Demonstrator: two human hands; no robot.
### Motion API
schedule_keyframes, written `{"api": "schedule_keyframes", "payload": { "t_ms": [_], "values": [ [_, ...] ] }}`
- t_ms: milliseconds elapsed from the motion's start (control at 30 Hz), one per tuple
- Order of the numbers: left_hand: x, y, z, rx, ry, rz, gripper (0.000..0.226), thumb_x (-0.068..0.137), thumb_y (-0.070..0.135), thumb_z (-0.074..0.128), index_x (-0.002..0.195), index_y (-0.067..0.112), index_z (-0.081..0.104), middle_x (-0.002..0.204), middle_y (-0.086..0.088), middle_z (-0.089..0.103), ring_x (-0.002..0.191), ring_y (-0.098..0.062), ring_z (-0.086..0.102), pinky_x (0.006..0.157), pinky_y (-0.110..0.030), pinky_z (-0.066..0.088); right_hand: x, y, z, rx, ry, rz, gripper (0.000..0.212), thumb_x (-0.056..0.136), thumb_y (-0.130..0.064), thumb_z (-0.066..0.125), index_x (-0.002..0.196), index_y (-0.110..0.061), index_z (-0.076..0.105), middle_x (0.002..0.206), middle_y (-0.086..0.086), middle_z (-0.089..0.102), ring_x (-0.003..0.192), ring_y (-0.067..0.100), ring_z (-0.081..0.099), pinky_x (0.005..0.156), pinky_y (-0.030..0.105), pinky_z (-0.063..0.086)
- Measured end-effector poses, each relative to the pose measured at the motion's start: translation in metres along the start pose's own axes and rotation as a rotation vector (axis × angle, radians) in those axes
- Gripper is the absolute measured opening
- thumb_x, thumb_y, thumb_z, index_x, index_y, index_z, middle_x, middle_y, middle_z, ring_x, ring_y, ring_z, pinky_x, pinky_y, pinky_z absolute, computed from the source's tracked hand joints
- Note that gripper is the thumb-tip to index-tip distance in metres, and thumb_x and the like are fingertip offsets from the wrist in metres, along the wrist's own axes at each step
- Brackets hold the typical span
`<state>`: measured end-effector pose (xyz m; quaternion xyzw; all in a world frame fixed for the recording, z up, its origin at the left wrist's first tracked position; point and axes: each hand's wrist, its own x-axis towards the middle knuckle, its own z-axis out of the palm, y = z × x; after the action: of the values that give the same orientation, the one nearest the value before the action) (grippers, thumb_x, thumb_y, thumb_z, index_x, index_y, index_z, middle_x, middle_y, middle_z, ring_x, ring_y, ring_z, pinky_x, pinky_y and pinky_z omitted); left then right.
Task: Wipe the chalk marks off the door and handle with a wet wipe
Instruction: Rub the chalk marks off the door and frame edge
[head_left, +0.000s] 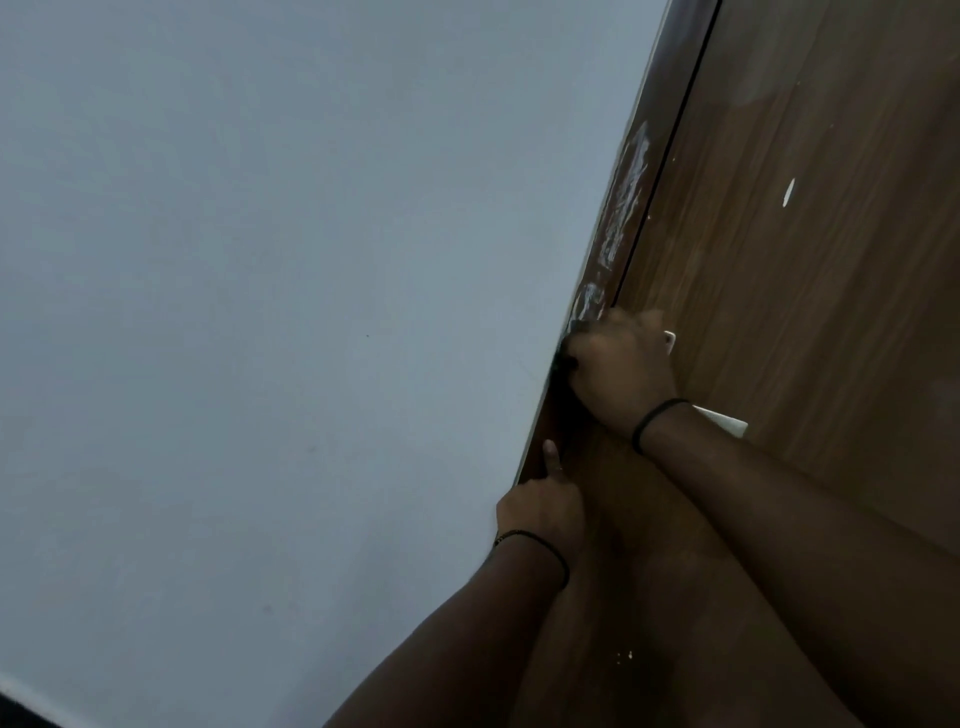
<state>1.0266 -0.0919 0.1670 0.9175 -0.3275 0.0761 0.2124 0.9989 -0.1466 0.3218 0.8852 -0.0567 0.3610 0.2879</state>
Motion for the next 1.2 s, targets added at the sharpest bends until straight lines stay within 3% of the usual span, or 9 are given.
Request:
{"api": "schedule_keyframes", "payload": {
  "t_ms": [200, 300, 467, 633, 733, 833, 933, 1033, 1200],
  "values": [
    [0.002, 0.001, -0.001, -0.027, -0.01, -0.016, 0.076, 0.097, 0.014, 0.038, 0.149, 0.004, -0.017, 0.104, -0.012, 0.068, 0.078, -0.024, 0.058, 0.061, -0.034, 0.039, 0.009, 0.012, -0.01, -0.012, 0.048, 0.165, 0.013, 0.082, -0.015, 0.06, 0.073, -0.018, 0.069, 0.07, 0.001, 0.066, 0.078, 0.025, 0.056, 0.073, 0.035, 0.021],
    [0.0, -0.001, 0.0, -0.005, 0.001, 0.011, 0.075, 0.097, 0.013, 0.038, 0.149, 0.003, -0.015, 0.105, -0.011, 0.068, 0.086, -0.025, 0.064, 0.062, -0.034, 0.04, 0.003, 0.003, -0.004, 0.018, -0.057, -0.049, 0.011, 0.081, -0.013, 0.062, 0.073, -0.017, 0.068, 0.072, 0.002, 0.066, 0.08, 0.026, 0.057, 0.073, 0.035, 0.024],
    [0.005, 0.002, -0.004, -0.031, -0.053, -0.01, 0.076, 0.099, 0.016, 0.037, 0.148, 0.005, -0.019, 0.108, -0.014, 0.067, 0.092, -0.029, 0.064, 0.064, -0.035, 0.041, 0.015, 0.021, -0.009, 0.052, 0.164, 0.168, 0.012, 0.087, -0.022, 0.058, 0.086, -0.018, 0.07, 0.085, 0.001, 0.068, 0.084, 0.024, 0.058, 0.071, 0.034, 0.021],
    [0.006, -0.002, 0.001, -0.019, -0.022, 0.018, 0.075, 0.099, 0.018, 0.037, 0.149, 0.004, -0.017, 0.107, -0.014, 0.067, 0.092, -0.028, 0.064, 0.064, -0.036, 0.042, 0.015, 0.028, -0.003, 0.058, 0.082, -0.042, 0.013, 0.088, -0.029, 0.064, 0.091, -0.019, 0.07, 0.092, 0.001, 0.066, 0.09, 0.023, 0.054, 0.073, 0.035, 0.027],
    [0.009, -0.002, 0.003, -0.012, -0.022, 0.015, 0.075, 0.1, 0.019, 0.038, 0.149, 0.006, -0.018, 0.105, -0.014, 0.067, 0.083, -0.025, 0.062, 0.063, -0.035, 0.043, 0.025, 0.034, -0.009, 0.196, 0.197, 0.077, 0.009, 0.086, -0.009, 0.062, 0.089, -0.006, 0.07, 0.092, 0.011, 0.066, 0.086, 0.03, 0.059, 0.072, 0.04, 0.043],
    [0.011, -0.003, 0.003, 0.003, -0.021, 0.018, 0.075, 0.1, 0.018, 0.038, 0.149, 0.005, -0.017, 0.105, -0.014, 0.067, 0.08, -0.025, 0.06, 0.058, -0.034, 0.041, 0.024, 0.021, -0.006, 0.285, 0.09, 0.019, 0.02, 0.079, 0.014, 0.052, 0.082, 0.003, 0.068, 0.088, 0.017, 0.062, 0.079, 0.032, 0.059, 0.063, 0.037, 0.046],
    [0.011, -0.003, 0.005, 0.001, -0.018, 0.036, 0.075, 0.099, 0.018, 0.038, 0.149, 0.004, -0.017, 0.104, -0.013, 0.067, 0.078, -0.024, 0.059, 0.047, -0.03, 0.033, 0.026, 0.032, -0.011, 0.399, 0.104, 0.055, 0.02, 0.087, 0.005, 0.055, 0.098, -0.001, 0.071, 0.098, 0.015, 0.063, 0.081, 0.027, 0.061, 0.065, 0.036, 0.05],
    [0.011, -0.004, 0.005, 0.009, -0.019, 0.03, 0.076, 0.099, 0.018, 0.039, 0.149, 0.004, -0.017, 0.105, -0.014, 0.067, 0.086, -0.026, 0.063, 0.058, -0.034, 0.04, 0.041, 0.034, -0.019, 0.428, 0.3, 0.216, 0.023, 0.087, 0.006, 0.056, 0.103, -0.004, 0.07, 0.1, 0.015, 0.064, 0.085, 0.025, 0.061, 0.067, 0.027, 0.043],
    [0.009, -0.005, 0.006, 0.037, -0.024, 0.04, 0.073, 0.099, 0.014, 0.036, 0.15, 0.004, -0.015, 0.109, -0.014, 0.066, 0.093, -0.029, 0.064, 0.064, -0.037, 0.042, 0.014, 0.02, -0.005, 0.394, -0.026, 0.015, 0.025, 0.086, 0.009, 0.054, 0.1, -0.002, 0.072, 0.097, 0.016, 0.06, 0.085, 0.029, 0.059, 0.069, 0.04, 0.052]
  ]
}}
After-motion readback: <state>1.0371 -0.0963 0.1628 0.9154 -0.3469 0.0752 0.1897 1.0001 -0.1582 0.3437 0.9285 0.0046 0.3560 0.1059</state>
